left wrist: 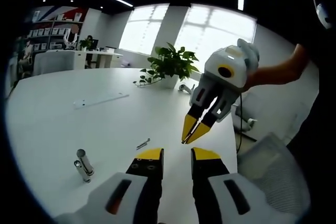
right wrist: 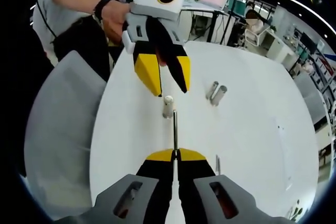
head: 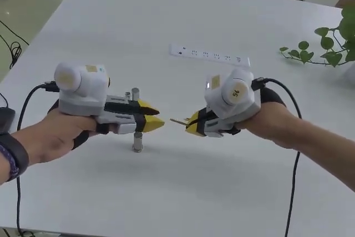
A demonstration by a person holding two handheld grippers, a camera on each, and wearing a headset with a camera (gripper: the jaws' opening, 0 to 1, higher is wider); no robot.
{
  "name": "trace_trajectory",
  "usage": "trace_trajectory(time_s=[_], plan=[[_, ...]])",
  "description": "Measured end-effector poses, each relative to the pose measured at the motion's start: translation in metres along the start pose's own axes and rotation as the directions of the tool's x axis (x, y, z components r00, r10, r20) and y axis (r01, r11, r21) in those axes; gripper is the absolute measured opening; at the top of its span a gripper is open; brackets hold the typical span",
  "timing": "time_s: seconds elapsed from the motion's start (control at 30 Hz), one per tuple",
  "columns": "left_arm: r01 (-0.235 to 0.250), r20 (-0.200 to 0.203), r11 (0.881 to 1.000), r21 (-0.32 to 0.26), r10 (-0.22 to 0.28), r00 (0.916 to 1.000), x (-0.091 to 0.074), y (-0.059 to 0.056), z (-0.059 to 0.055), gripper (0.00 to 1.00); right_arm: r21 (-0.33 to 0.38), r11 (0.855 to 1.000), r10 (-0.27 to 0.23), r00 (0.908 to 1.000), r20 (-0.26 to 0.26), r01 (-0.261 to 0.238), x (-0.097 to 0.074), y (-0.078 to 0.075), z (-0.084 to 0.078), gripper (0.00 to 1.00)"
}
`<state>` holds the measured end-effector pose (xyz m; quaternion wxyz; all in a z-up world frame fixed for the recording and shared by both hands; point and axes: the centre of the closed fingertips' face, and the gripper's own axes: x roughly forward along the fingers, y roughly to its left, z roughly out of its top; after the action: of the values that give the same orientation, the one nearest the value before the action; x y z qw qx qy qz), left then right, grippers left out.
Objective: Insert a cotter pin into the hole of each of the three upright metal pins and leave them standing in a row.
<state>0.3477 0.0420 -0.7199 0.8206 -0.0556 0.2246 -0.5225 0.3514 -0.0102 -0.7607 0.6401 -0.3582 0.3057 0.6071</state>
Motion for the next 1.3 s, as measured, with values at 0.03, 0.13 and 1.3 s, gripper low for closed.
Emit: trace_trajectory(time_s=[0.03, 0.13, 1.3], plan=[[-0.002, 0.001, 1.000, 0.000, 0.002, 1.0000, -0.001, 0.000, 0.000, 0.19, 0.001, 1.000, 0.000, 1.0000, 0.000, 0.000, 0.000, 0.000, 0.000, 0.02], [-0.019, 0.006, 1.000, -0.005, 0.019, 0.9998, -0.006, 0.003, -0.001, 0.20, 0.002, 1.000, -0.003, 1.0000, -0.001, 0.003, -0.001, 0.000, -0.001, 0.02], [-0.207, -0.043, 0.976, -0.073, 0.204, 0.9780, -0.051, 0.030, -0.060, 0.25, 0.046, 0.999, -0.021, 0.9994, -0.027, 0.022, 0.006, 0.011, -0.012, 0.02]])
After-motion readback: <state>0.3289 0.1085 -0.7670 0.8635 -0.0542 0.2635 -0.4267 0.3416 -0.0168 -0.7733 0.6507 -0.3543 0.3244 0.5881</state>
